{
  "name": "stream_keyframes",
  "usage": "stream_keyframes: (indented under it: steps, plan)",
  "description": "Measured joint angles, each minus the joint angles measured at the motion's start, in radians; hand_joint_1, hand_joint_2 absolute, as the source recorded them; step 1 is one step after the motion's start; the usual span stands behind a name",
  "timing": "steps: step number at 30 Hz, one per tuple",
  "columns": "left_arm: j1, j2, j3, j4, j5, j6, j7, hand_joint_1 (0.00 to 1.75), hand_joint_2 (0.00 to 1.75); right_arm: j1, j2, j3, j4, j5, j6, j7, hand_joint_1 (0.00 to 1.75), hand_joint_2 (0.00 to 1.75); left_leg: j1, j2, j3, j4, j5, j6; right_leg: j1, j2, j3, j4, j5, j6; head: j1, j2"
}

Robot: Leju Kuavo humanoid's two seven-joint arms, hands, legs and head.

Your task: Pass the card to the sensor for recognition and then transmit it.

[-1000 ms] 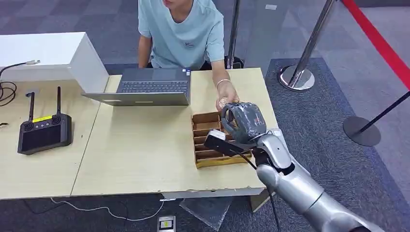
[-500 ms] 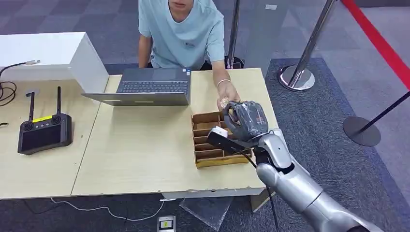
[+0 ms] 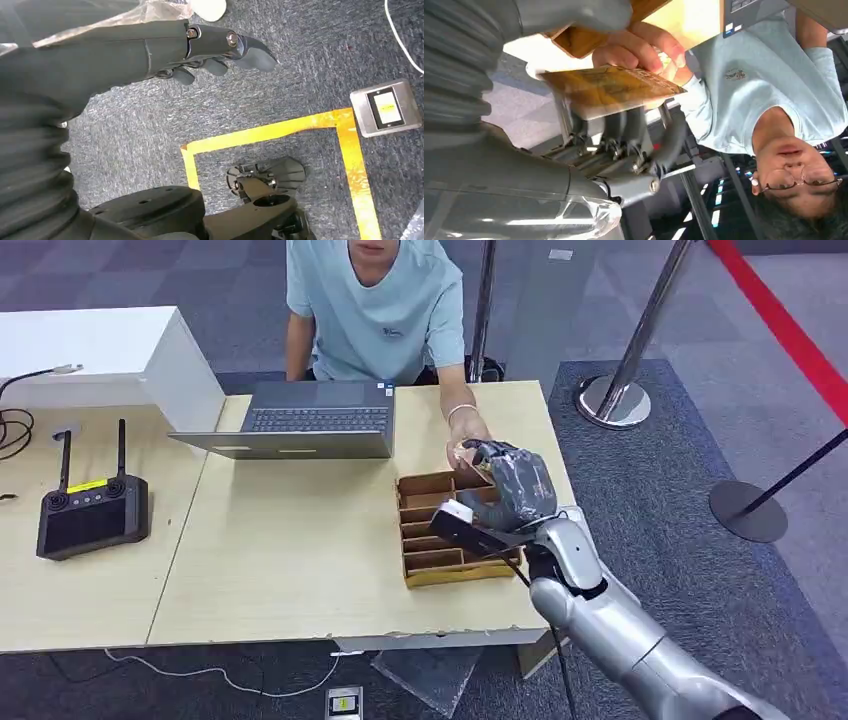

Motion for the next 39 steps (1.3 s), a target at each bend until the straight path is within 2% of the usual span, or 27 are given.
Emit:
stream_keyframes:
  steps: [33, 34, 35, 39]
  plan:
    - [0.0, 0.0, 0.0, 0.0, -0.002, 0.001, 0.004, 0.0, 1.75, 0.002, 0.009, -0.042, 0.026, -0.026, -0.03, 0.011, 0.0, 1.75, 0.0, 0.0, 0.0, 0.0, 0.0, 0.0, 0.0, 0.0, 0.0, 0.0, 0.0, 0.0, 0.0, 0.0]
    - [0.0, 0.0, 0.0, 0.0, -0.002, 0.001, 0.004, 0.0, 1.75, 0.002, 0.009, -0.043, 0.029, -0.026, -0.03, 0.011, 0.1, 1.75, 0.0, 0.0, 0.0, 0.0, 0.0, 0.0, 0.0, 0.0, 0.0, 0.0, 0.0, 0.0, 0.0, 0.0]
    - [0.0, 0.0, 0.0, 0.0, -0.002, 0.001, 0.004, 0.0, 1.75, 0.002, 0.009, -0.043, 0.029, -0.026, -0.03, 0.011, 0.63, 1.75, 0.0, 0.0, 0.0, 0.0, 0.0, 0.0, 0.0, 0.0, 0.0, 0.0, 0.0, 0.0, 0.0, 0.0]
    - [0.0, 0.0, 0.0, 0.0, -0.002, 0.001, 0.004, 0.0, 1.75, 0.002, 0.009, -0.043, 0.029, -0.026, -0.03, 0.011, 0.63, 1.75, 0.0, 0.0, 0.0, 0.0, 0.0, 0.0, 0.0, 0.0, 0.0, 0.0, 0.0, 0.0, 0.0, 0.0]
